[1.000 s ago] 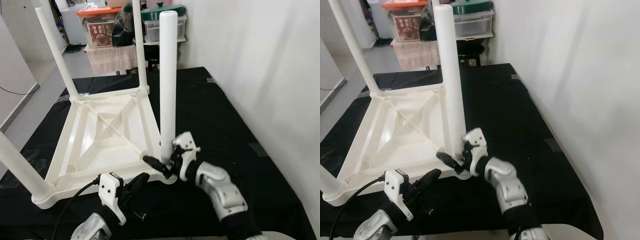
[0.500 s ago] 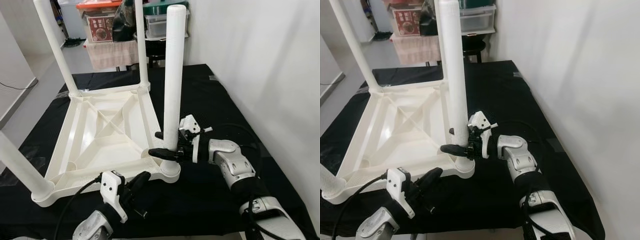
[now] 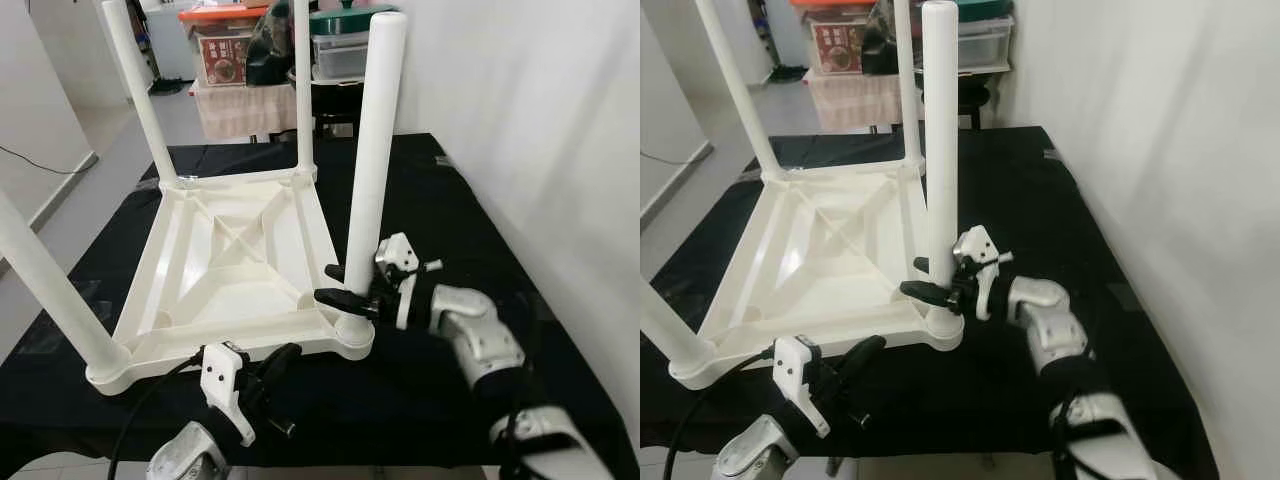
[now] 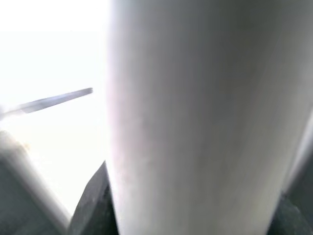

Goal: Building children table

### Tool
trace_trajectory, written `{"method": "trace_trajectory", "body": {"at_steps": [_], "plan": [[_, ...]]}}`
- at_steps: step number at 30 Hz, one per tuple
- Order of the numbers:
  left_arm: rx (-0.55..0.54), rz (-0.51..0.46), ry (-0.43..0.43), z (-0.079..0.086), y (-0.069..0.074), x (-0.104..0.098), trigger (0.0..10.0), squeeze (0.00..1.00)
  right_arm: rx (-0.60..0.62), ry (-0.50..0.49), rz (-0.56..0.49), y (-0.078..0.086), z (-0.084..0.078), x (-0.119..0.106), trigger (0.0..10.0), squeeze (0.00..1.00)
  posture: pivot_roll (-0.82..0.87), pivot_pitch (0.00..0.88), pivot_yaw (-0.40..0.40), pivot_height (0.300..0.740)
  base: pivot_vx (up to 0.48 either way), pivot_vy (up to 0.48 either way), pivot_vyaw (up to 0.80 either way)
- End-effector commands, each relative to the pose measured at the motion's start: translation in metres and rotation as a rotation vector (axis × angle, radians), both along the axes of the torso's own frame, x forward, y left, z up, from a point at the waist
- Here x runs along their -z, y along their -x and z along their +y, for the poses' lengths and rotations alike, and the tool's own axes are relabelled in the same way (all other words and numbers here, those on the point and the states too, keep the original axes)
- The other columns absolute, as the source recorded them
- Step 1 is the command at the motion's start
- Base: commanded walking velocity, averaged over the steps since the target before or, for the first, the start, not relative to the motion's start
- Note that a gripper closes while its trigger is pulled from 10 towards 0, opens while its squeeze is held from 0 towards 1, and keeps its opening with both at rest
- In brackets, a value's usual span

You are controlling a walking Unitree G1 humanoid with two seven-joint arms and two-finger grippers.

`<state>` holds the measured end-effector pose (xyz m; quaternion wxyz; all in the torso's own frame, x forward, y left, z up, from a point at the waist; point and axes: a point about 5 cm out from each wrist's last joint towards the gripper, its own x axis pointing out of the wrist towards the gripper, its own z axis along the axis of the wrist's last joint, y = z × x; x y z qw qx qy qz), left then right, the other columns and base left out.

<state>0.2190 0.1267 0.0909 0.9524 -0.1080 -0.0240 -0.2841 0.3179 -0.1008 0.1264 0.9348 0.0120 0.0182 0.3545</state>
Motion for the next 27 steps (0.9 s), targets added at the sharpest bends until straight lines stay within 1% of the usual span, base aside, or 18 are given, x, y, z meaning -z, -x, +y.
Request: {"method": "trace_trajectory", "body": {"at_steps": [1,2,3,4,6,8,10,11,12,13,14,15,17,19,20,23,25,27], "plan": [[0.004,0.006,0.001,0.002,0.001,0.000,10.0,0.00,0.213,0.046,0.179,0.017,0.003,0.034,0.0,0.00,0.02,0.000,0.028,0.740,0.000,0.000,0.00],[0.003,0.007,0.000,0.003,0.001,0.000,10.0,0.00,0.248,0.022,0.213,0.031,0.016,0.040,0.0,0.00,0.02,0.000,0.037,0.740,0.000,0.000,0.00],[0.005,0.009,-0.003,0.004,0.000,0.000,10.0,0.00,0.175,0.040,0.171,0.034,0.027,0.036,0.0,0.00,0.01,0.000,0.041,0.740,0.000,0.000,0.00],[0.005,0.009,-0.003,0.004,0.000,0.000,10.0,0.00,0.175,0.040,0.171,0.034,0.027,0.036,0.0,0.00,0.01,0.000,0.041,0.740,0.000,0.000,0.00],[0.010,0.012,0.000,0.003,0.000,0.001,10.0,0.00,0.153,0.059,0.152,0.026,0.026,0.032,0.0,0.00,0.02,0.000,0.024,0.740,0.000,0.000,0.00],[0.015,0.012,-0.003,0.002,-0.001,0.001,10.0,0.00,0.162,0.093,0.124,0.007,0.021,0.027,0.0,0.00,0.03,0.000,0.025,0.740,0.000,0.000,0.00],[0.015,0.012,-0.003,0.002,-0.001,0.001,10.0,0.00,0.162,0.093,0.124,0.007,0.021,0.027,0.0,0.00,0.03,0.000,0.025,0.740,0.000,0.000,0.00],[0.005,0.009,-0.006,0.003,-0.001,0.000,10.0,0.00,0.165,0.071,0.128,0.002,0.022,0.024,10.0,0.00,0.03,0.000,0.025,0.740,0.000,0.000,0.00],[-0.003,0.006,-0.009,0.003,-0.001,0.000,10.0,0.00,0.120,0.045,0.124,0.000,0.026,0.019,10.0,0.00,0.04,0.000,0.023,0.740,0.000,0.000,0.00],[-0.007,0.005,-0.010,0.003,-0.001,0.000,10.0,0.00,0.060,0.023,0.120,0.001,0.031,0.014,10.0,1.00,0.04,0.000,0.023,0.740,0.000,0.000,0.00],[-0.007,0.005,-0.010,0.003,-0.001,0.000,10.0,0.00,0.060,0.023,0.120,0.001,0.031,0.014,10.0,1.00,0.04,0.000,0.023,0.740,0.000,0.000,0.00],[-0.004,0.006,-0.008,0.003,-0.002,0.000,10.0,0.00,-0.036,-0.012,0.094,0.002,0.036,0.005,10.0,1.00,0.03,0.000,0.024,0.740,0.000,0.000,0.00],[-0.001,0.008,-0.006,0.002,-0.002,0.001,10.0,0.00,-0.101,-0.032,0.075,0.004,0.038,-0.001,10.0,1.00,0.03,0.000,0.024,0.740,0.000,0.000,0.00],[-0.001,0.008,-0.006,0.002,-0.002,0.001,10.0,0.00,-0.101,-0.032,0.075,0.004,0.038,-0.001,10.0,1.00,0.03,0.000,0.024,0.740,0.000,0.000,0.00],[0.007,0.012,0.001,0.001,-0.003,0.001,10.0,0.00,-0.252,-0.036,0.024,0.005,0.032,-0.016,10.0,0.00,0.03,0.000,0.020,0.740,0.000,0.000,0.00],[0.009,0.012,0.003,0.000,-0.003,0.001,10.0,0.00,-0.314,-0.025,0.011,0.005,0.028,-0.020,10.0,0.00,0.03,0.000,0.020,0.740,0.000,0.000,0.00],[0.009,0.011,0.007,-0.001,-0.004,0.001,10.0,0.00,-0.420,0.047,-0.008,-0.002,0.013,-0.024,10.0,0.00,0.03,0.000,0.012,0.740,0.000,0.000,0.00],[0.008,0.011,0.008,-0.001,-0.005,0.001,10.0,0.00,-0.440,0.075,-0.010,-0.007,0.008,-0.025,10.0,0.00,0.04,0.000,0.012,0.740,0.000,0.000,0.00]]}}
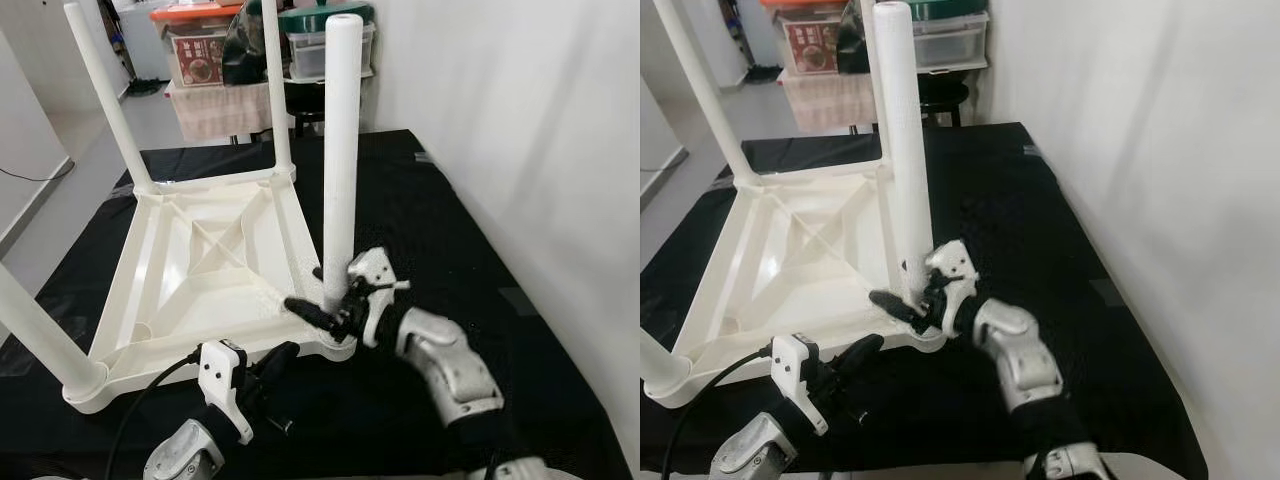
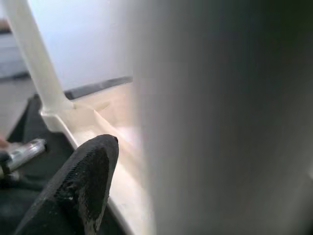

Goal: Building children table

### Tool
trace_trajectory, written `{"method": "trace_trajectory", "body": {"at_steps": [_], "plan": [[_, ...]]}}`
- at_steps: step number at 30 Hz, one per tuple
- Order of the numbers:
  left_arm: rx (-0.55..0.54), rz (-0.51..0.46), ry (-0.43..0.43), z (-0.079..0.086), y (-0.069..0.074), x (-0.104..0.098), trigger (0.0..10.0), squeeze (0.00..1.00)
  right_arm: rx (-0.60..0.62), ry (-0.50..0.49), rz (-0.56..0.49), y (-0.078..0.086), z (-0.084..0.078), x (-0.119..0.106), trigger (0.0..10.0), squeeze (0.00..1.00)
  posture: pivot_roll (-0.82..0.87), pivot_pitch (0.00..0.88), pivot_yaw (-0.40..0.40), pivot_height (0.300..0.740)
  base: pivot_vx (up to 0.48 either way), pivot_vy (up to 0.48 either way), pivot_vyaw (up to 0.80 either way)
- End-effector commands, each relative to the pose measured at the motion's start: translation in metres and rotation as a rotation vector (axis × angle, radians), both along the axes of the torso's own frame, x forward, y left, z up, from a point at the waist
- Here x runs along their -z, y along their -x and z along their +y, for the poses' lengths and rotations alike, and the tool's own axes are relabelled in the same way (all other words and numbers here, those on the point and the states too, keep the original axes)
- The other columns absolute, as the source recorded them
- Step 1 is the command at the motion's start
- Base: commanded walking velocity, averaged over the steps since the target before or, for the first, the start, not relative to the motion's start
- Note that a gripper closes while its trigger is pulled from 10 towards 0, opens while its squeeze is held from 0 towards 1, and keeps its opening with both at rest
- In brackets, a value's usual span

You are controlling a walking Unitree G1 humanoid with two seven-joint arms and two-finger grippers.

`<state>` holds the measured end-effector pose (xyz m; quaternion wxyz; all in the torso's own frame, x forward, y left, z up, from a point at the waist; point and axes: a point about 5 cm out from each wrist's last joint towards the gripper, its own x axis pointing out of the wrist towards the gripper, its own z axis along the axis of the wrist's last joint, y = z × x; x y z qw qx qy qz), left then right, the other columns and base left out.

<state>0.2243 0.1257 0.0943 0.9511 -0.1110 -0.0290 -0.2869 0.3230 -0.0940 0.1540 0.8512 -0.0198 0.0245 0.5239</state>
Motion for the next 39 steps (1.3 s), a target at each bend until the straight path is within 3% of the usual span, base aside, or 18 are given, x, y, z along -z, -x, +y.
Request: {"method": "trace_trajectory", "body": {"at_steps": [1,3,8,9,11,16,25,27,30,31,32,33,34,35,36,39], "plan": [[0.003,0.019,-0.001,0.000,0.001,0.004,10.0,0.00,-0.060,0.019,0.000,-0.002,0.001,0.002,10.0,0.00,0.04,0.000,0.012,0.740,0.000,0.000,0.00],[0.004,0.019,0.004,-0.001,0.000,0.004,10.0,0.00,-0.084,0.040,0.002,-0.015,-0.007,-0.003,10.0,0.00,0.04,0.000,0.007,0.740,0.000,0.000,0.00],[0.003,0.019,0.005,-0.001,-0.001,0.005,10.0,0.00,-0.133,0.048,0.038,-0.026,-0.011,-0.007,10.0,0.00,0.04,0.000,0.006,0.740,0.000,0.000,0.00],[0.003,0.020,0.005,-0.002,-0.001,0.005,10.0,0.00,-0.156,0.046,0.059,-0.027,-0.013,-0.006,0.5,0.00,0.05,0.000,0.001,0.740,0.000,0.000,0.00],[0.003,0.020,0.005,-0.002,-0.001,0.005,10.0,0.00,-0.173,0.052,0.074,-0.027,-0.015,-0.005,0.0,0.00,0.05,0.000,0.001,0.740,0.000,0.000,0.00],[0.003,0.020,0.006,-0.002,-0.001,0.005,10.0,0.00,-0.189,0.062,0.098,-0.026,-0.020,0.000,0.0,0.00,0.05,0.000,-0.003,0.740,0.000,0.000,0.00],[0.005,0.021,0.012,-0.003,0.001,0.005,10.0,0.00,-0.062,0.019,0.106,-0.018,-0.037,0.018,0.0,0.00,0.03,0.000,0.009,0.740,0.000,0.000,0.00],[0.009,0.022,0.013,-0.001,0.002,0.005,10.0,0.00,0.128,0.025,0.116,-0.009,-0.033,0.039,0.0,0.00,0.02,0.000,0.011,0.740,0.000,0.000,0.00],[0.010,0.023,0.013,0.000,0.003,0.005,10.0,0.00,0.215,0.037,0.119,-0.005,-0.030,0.046,0.0,0.00,0.02,0.000,0.011,0.740,0.000,0.000,0.00],[0.010,0.024,0.013,0.001,0.004,0.005,10.0,0.00,0.431,0.081,0.104,-0.002,-0.026,0.055,0.0,0.00,0.02,0.000,0.019,0.740,0.000,0.000,0.00],[0.010,0.024,0.012,0.003,0.004,0.005,10.0,0.00,0.659,0.025,0.226,0.020,-0.010,0.068,0.0,0.00,0.01,0.000,0.025,0.740,0.000,0.000,0.00],[0.010,0.024,0.012,0.003,0.004,0.005,10.0,0.00,0.659,0.025,0.226,0.020,-0.010,0.068,0.0,0.00,0.01,0.000,0.025,0.740,0.000,0.000,0.00],[0.010,0.025,0.011,0.004,0.003,0.005,10.0,0.00,0.619,0.036,0.231,0.031,0.006,0.071,0.0,0.00,0.01,0.000,0.029,0.740,0.000,0.000,0.00],[0.010,0.025,0.011,0.004,0.003,0.005,10.0,0.00,0.619,0.036,0.231,0.031,0.006,0.071,0.0,0.00,0.01,0.000,0.029,0.740,0.000,0.000,0.00],[0.011,0.026,0.010,0.004,0.003,0.005,10.0,0.00,0.546,0.051,0.202,0.033,0.016,0.068,0.0,0.00,0.01,0.000,0.033,0.740,0.000,0.000,0.00],[0.015,0.028,0.008,0.004,0.002,0.005,10.0,0.00,0.486,0.089,0.144,0.024,0.021,0.064,0.0,0.00,0.02,0.000,0.020,0.740,0.000,0.000,0.00]]}}
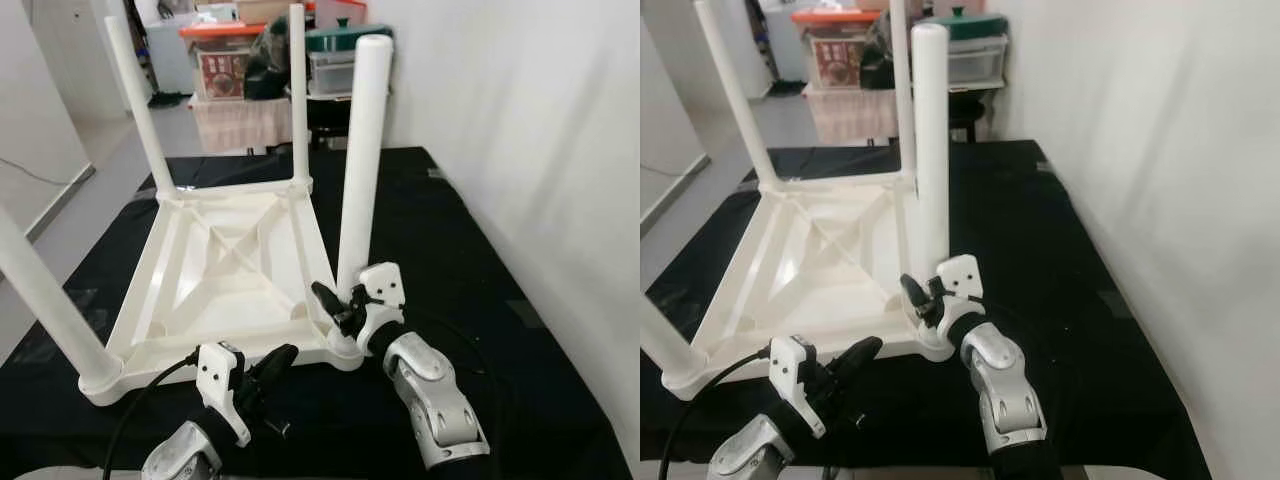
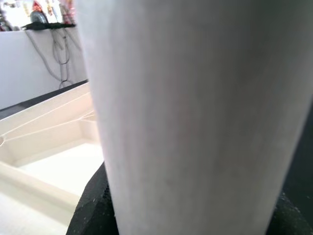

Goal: Building children table

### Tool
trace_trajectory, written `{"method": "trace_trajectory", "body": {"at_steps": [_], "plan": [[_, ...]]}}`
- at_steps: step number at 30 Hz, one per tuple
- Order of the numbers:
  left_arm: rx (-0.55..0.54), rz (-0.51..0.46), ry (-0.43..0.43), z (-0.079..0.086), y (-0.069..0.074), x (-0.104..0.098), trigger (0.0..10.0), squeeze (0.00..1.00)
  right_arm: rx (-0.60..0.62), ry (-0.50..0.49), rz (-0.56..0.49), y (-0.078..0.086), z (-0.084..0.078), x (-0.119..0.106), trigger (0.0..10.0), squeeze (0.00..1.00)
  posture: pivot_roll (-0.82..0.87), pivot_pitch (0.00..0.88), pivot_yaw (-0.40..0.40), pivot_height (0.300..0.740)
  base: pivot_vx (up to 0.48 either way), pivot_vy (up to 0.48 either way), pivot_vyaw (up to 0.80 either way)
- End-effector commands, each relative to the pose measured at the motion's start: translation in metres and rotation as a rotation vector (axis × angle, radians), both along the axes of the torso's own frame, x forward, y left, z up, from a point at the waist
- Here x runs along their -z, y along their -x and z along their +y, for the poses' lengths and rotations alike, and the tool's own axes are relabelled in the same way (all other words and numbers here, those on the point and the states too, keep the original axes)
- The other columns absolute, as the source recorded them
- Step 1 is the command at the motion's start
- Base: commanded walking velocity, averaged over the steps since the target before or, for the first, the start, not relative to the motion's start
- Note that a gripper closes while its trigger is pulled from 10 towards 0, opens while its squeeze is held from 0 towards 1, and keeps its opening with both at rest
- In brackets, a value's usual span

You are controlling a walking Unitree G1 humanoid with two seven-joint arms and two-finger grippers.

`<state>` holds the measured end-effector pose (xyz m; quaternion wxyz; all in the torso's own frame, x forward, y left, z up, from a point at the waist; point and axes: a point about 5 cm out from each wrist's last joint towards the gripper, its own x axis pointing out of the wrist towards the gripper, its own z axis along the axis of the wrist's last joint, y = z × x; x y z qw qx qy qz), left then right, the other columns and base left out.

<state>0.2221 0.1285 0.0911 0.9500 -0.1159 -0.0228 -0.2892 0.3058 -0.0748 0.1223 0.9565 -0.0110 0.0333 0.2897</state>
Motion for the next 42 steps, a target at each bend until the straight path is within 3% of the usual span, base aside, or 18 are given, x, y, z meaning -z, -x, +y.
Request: {"method": "trace_trajectory", "body": {"at_steps": [1,3,4,5,7,8,13,14,15,16,17,18,26,27,28,29,35,42], "plan": [[0.008,0.014,0.002,0.001,0.000,0.002,10.0,0.00,-0.012,0.046,0.140,-0.001,-0.001,0.028,0.0,0.00,0.03,0.000,0.023,0.740,0.000,0.000,0.00],[0.008,0.014,0.002,0.001,0.000,0.002,10.0,0.00,-0.012,0.046,0.140,-0.001,-0.001,0.028,0.0,0.00,0.03,0.000,0.023,0.740,0.000,0.000,0.00],[-0.003,0.009,-0.002,0.001,-0.001,0.002,10.0,0.00,0.003,0.035,0.130,-0.013,-0.003,0.020,10.0,0.00,0.03,0.000,0.026,0.740,0.000,0.000,0.00],[-0.006,0.008,-0.003,0.001,-0.001,0.001,10.0,0.00,-0.011,0.018,0.118,-0.016,-0.004,0.014,10.0,0.85,0.03,0.000,0.026,0.740,0.000,0.000,0.00],[-0.006,0.008,-0.003,0.001,-0.001,0.001,10.0,0.00,-0.011,0.018,0.118,-0.016,-0.004,0.014,10.0,0.85,0.03,0.000,0.026,0.740,0.000,0.000,0.00],[-0.006,0.008,-0.003,0.001,-0.001,0.001,10.0,0.00,-0.033,0.004,0.109,-0.018,-0.005,0.010,10.0,1.00,0.03,0.000,0.025,0.740,0.000,0.000,0.00],[0.002,0.011,0.001,-0.001,-0.001,0.002,10.0,0.00,-0.101,-0.038,0.071,-0.022,-0.009,-0.004,10.0,1.00,0.02,0.000,0.028,0.740,0.000,0.000,0.00],[0.005,0.012,0.004,-0.001,-0.002,0.002,10.0,0.00,-0.171,-0.062,0.049,-0.023,-0.014,-0.011,10.0,1.00,0.02,0.000,0.025,0.740,0.000,0.000,0.00],[0.007,0.012,0.005,-0.002,-0.002,0.002,10.0,0.00,-0.263,-0.059,0.025,-0.025,-0.020,-0.017,10.0,0.76,0.03,0.000,0.022,0.740,0.000,0.000,0.00],[0.007,0.012,0.006,-0.002,-0.002,0.002,10.0,0.00,-0.331,-0.046,0.017,-0.026,-0.027,-0.020,10.0,0.15,0.03,0.000,0.022,0.740,0.000,0.000,0.00],[0.007,0.012,0.006,-0.002,-0.002,0.002,10.0,0.00,-0.331,-0.046,0.017,-0.026,-0.027,-0.020,10.0,0.15,0.03,0.000,0.022,0.740,0.000,0.000,0.00],[0.005,0.011,0.007,-0.003,-0.003,0.002,10.0,0.00,-0.452,0.008,0.013,-0.032,-0.037,-0.025,10.0,0.00,0.03,0.000,0.017,0.740,0.000,0.000,0.00],[0.000,0.008,0.006,-0.004,-0.004,0.002,10.0,0.00,-0.567,0.055,0.017,-0.039,-0.043,-0.031,10.0,0.00,0.04,0.000,0.009,0.740,0.000,0.000,0.00],[-0.001,0.007,0.005,-0.004,-0.004,0.002,10.0,0.00,-0.604,0.055,0.015,-0.041,-0.043,-0.034,4.4,0.00,0.04,0.000,0.011,0.740,0.000,0.000,0.00],[-0.001,0.007,0.005,-0.004,-0.004,0.002,10.0,0.00,-0.604,0.055,0.015,-0.041,-0.043,-0.034,4.4,0.00,0.04,0.000,0.011,0.740,0.000,0.000,0.00],[-0.001,0.008,0.004,-0.004,-0.004,0.002,10.0,0.00,-0.638,0.043,0.016,-0.042,-0.042,-0.037,0.0,0.00,0.04,0.000,0.010,0.740,0.000,0.000,0.00],[0.001,0.009,0.005,-0.004,-0.004,0.002,10.0,0.00,-0.670,0.036,0.012,-0.043,-0.044,-0.041,0.0,0.00,0.04,0.000,0.010,0.740,0.000,0.000,0.00],[0.000,0.008,0.009,-0.004,-0.005,0.002,10.0,0.00,-0.581,0.077,0.006,-0.037,-0.055,-0.028,0.0,0.00,0.03,0.000,0.016,0.740,0.000,0.000,0.00]]}}
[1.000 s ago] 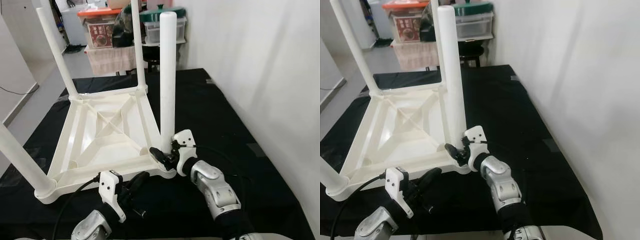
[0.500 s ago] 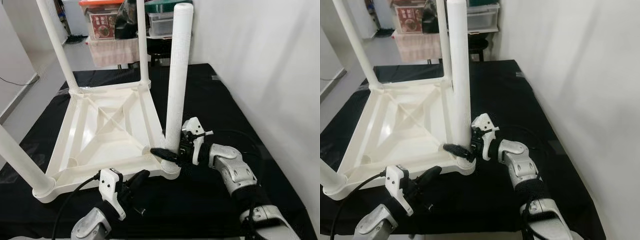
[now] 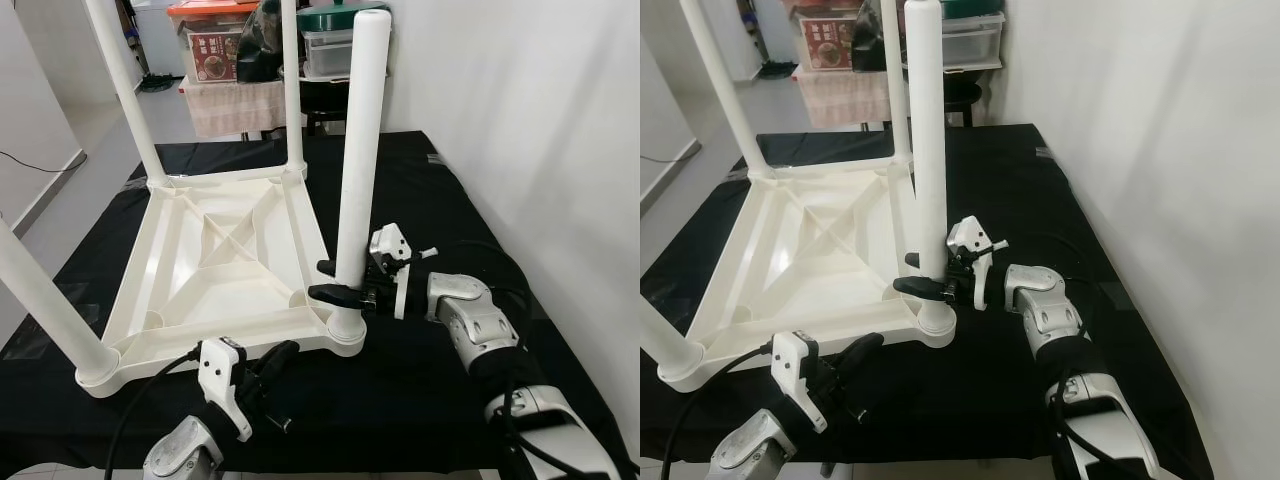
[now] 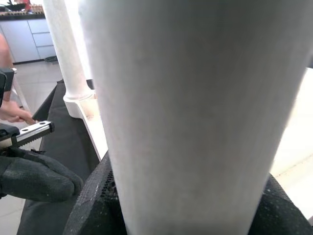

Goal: Building children table

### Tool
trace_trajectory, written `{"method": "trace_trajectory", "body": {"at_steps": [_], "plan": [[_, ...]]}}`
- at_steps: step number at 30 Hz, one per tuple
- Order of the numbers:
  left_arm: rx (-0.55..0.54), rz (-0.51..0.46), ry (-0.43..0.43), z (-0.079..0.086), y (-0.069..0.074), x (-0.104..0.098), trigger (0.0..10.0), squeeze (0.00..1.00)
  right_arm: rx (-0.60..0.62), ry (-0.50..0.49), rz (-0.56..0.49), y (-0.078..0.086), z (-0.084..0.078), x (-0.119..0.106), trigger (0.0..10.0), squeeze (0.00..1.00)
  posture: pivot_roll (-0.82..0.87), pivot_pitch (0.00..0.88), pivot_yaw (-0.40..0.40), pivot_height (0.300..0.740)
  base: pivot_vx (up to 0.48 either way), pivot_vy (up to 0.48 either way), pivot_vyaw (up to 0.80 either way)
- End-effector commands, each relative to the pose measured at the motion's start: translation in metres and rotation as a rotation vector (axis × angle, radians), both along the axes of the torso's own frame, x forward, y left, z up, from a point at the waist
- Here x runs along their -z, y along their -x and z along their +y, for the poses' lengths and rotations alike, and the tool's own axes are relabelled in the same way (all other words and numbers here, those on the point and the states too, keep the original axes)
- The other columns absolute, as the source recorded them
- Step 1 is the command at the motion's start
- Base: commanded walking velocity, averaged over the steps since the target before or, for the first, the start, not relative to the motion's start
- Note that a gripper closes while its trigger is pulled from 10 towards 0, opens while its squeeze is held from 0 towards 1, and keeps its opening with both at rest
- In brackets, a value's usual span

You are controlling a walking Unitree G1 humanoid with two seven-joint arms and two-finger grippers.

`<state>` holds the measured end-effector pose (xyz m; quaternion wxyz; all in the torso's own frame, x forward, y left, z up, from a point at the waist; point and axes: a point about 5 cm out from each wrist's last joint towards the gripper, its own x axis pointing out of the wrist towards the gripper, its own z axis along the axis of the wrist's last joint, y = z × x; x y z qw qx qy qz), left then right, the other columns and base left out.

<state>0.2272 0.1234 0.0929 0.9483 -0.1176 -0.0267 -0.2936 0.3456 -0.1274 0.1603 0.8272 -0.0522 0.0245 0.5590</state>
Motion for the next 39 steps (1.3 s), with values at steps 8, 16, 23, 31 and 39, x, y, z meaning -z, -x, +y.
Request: {"method": "trace_trajectory", "body": {"at_steps": [8,16,23,31,39], "plan": [[-0.009,0.016,0.006,0.004,0.001,0.003,10.0,0.00,0.713,0.024,0.117,0.027,0.014,0.069,0.0,0.00,0.02,0.000,0.019,0.740,0.000,0.000,0.00],[-0.008,0.021,0.006,0.007,-0.001,0.004,10.0,0.00,0.675,0.034,0.146,0.028,0.034,0.076,0.0,0.00,0.01,0.000,0.026,0.740,0.000,0.000,0.00],[-0.018,0.017,0.001,0.007,-0.001,0.004,10.0,0.00,0.579,-0.027,0.144,0.026,0.040,0.060,10.0,1.00,0.01,0.000,0.030,0.740,0.000,0.000,0.00],[-0.007,0.020,0.008,0.005,-0.003,0.005,10.0,0.00,0.284,-0.061,-0.002,0.011,0.038,0.012,10.0,0.00,0.01,0.000,0.027,0.740,0.000,0.000,0.00],[-0.013,0.016,0.007,0.004,-0.004,0.005,10.0,0.00,0.016,-0.014,-0.066,-0.003,0.023,-0.018,10.0,0.00,0.02,0.000,0.021,0.740,0.000,0.000,0.00]]}}
